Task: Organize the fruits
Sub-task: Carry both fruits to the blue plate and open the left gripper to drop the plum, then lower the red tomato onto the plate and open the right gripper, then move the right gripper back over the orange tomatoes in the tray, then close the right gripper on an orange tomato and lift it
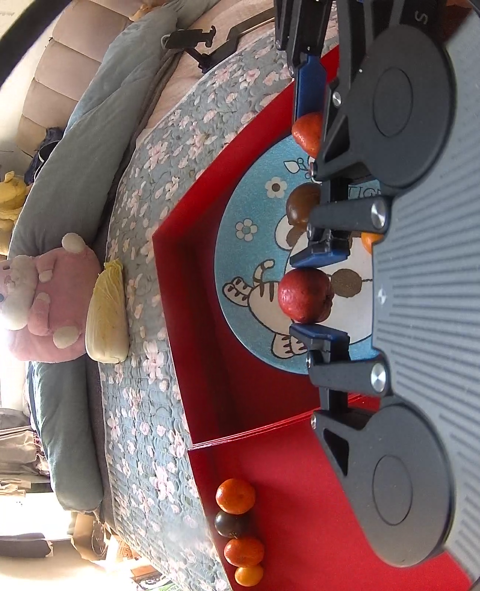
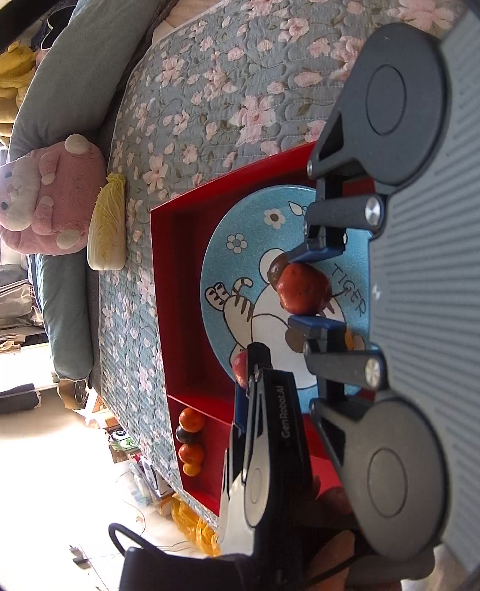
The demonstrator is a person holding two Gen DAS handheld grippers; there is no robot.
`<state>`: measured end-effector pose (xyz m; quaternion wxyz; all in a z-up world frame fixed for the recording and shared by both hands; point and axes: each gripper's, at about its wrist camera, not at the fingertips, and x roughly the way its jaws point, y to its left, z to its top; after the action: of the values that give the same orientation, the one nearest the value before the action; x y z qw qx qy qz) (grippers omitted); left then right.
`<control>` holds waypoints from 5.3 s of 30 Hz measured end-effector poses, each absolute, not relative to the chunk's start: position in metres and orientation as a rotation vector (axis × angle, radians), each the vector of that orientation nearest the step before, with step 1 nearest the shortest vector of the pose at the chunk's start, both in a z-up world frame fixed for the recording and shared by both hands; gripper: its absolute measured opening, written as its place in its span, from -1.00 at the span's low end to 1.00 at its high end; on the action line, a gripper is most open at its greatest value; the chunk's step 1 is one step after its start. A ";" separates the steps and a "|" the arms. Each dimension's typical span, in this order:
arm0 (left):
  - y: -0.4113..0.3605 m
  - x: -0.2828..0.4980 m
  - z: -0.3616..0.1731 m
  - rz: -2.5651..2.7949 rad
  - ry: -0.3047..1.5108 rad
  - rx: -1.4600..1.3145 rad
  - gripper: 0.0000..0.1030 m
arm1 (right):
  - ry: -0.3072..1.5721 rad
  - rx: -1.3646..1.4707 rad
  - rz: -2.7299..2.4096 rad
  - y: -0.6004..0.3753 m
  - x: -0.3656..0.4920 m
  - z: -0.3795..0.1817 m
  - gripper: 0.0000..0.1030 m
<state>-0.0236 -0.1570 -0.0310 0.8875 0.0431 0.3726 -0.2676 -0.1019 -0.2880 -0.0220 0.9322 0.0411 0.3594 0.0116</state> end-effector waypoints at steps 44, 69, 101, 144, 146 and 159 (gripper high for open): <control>-0.064 -0.030 0.006 -0.356 0.703 -0.039 0.13 | 0.799 0.058 -0.052 -0.259 -0.034 -0.035 0.03; 0.002 -0.022 0.001 -0.225 0.717 -0.082 0.13 | 0.714 0.031 0.138 -0.175 -0.024 0.000 0.03; 0.069 0.078 -0.040 -0.120 0.881 -0.156 0.13 | 0.829 -0.027 0.178 -0.101 0.104 -0.051 -0.02; 0.087 0.125 -0.058 -0.048 0.823 -0.244 0.13 | 0.735 0.036 0.243 -0.127 0.063 -0.034 -0.25; 0.084 0.127 -0.060 -0.055 0.830 -0.234 0.13 | 0.731 0.052 0.254 -0.129 0.057 -0.031 -0.25; 0.077 0.139 -0.065 -0.065 0.816 -0.188 0.13 | 0.727 0.090 0.293 -0.133 0.047 -0.023 -0.25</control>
<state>0.1391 0.0767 -0.0650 0.9132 -0.0913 0.3959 -0.0315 0.0473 -0.1326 -0.0232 0.9232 0.0437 0.3542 0.1427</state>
